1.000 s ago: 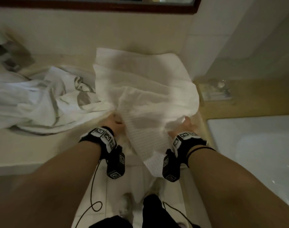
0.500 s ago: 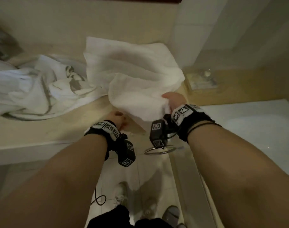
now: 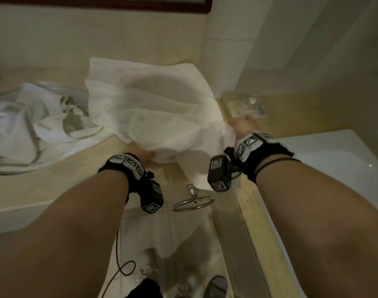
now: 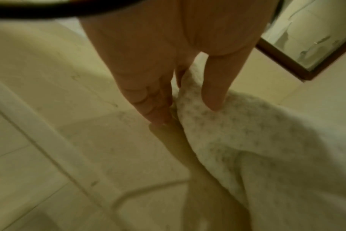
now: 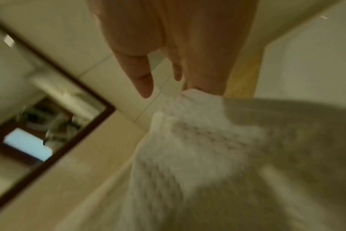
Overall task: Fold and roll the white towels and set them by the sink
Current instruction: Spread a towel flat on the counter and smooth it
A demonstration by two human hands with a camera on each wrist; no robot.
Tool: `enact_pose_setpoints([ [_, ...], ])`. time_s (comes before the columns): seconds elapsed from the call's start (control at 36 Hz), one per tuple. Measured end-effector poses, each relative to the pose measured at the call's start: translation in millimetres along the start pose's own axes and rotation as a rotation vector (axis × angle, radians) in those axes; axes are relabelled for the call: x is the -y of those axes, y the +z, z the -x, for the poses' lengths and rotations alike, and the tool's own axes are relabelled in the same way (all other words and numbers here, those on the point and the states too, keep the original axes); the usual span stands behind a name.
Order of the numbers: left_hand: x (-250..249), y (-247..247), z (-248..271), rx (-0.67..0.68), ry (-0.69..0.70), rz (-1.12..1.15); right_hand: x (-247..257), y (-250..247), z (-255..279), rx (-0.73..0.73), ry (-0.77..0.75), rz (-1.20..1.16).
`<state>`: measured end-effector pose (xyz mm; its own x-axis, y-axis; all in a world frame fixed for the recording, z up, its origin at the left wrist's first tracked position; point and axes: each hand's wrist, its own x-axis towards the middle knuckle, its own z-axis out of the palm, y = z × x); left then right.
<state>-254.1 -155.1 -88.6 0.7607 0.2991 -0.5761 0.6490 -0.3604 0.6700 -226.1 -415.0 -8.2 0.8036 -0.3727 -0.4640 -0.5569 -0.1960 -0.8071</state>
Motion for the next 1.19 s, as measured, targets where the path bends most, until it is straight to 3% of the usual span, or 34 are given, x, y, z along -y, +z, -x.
enact_pose_setpoints([
  [0.11,-6.1,-6.3,-15.8,0.084,0.035,0.115,-11.9,21.0,23.0,0.055,0.011,0.708],
  [0.19,-6.2,-10.8,-35.1,0.166,0.067,0.174,-14.7,50.9,26.9,0.126,-0.156,0.830],
  [0.25,-15.4,-17.3,-27.8,0.224,0.062,0.322,-14.0,80.8,26.3,0.287,-0.351,0.962],
  [0.33,-21.2,-25.3,-30.9,0.285,0.122,0.345,-9.8,119.0,31.9,0.381,-0.474,1.087],
  [0.42,-20.6,-36.7,-39.2,0.205,0.161,0.161,-5.8,140.1,30.8,0.302,-0.546,1.117],
  [0.47,-19.5,-43.8,-43.4,0.229,0.173,0.039,-0.7,144.2,26.3,0.294,-0.518,1.120],
  [0.58,-18.5,-47.9,-55.4,0.291,0.232,-0.035,14.0,135.5,15.3,0.350,-0.290,0.928],
  [0.67,-28.1,-40.4,-57.5,0.225,0.290,-0.040,28.3,118.6,10.1,0.320,-0.212,0.701],
  [0.75,-45.8,-24.2,-54.6,0.138,0.259,0.067,40.0,107.0,10.6,0.347,-0.241,0.588],
  [0.86,-63.2,-10.7,-48.8,0.104,0.109,0.410,46.1,101.5,12.5,0.357,-0.274,0.453],
  [1.0,-70.3,-30.1,-41.8,0.086,0.254,0.226,42.4,84.6,12.3,0.218,-0.403,0.394],
  [1.06,-70.8,-43.5,-34.1,0.086,0.283,0.112,41.8,78.9,12.6,0.195,-0.463,0.473],
  [1.19,-68.7,-91.6,-4.9,-0.080,0.321,-0.256,45.8,72.5,17.2,0.096,-0.656,0.830],
])
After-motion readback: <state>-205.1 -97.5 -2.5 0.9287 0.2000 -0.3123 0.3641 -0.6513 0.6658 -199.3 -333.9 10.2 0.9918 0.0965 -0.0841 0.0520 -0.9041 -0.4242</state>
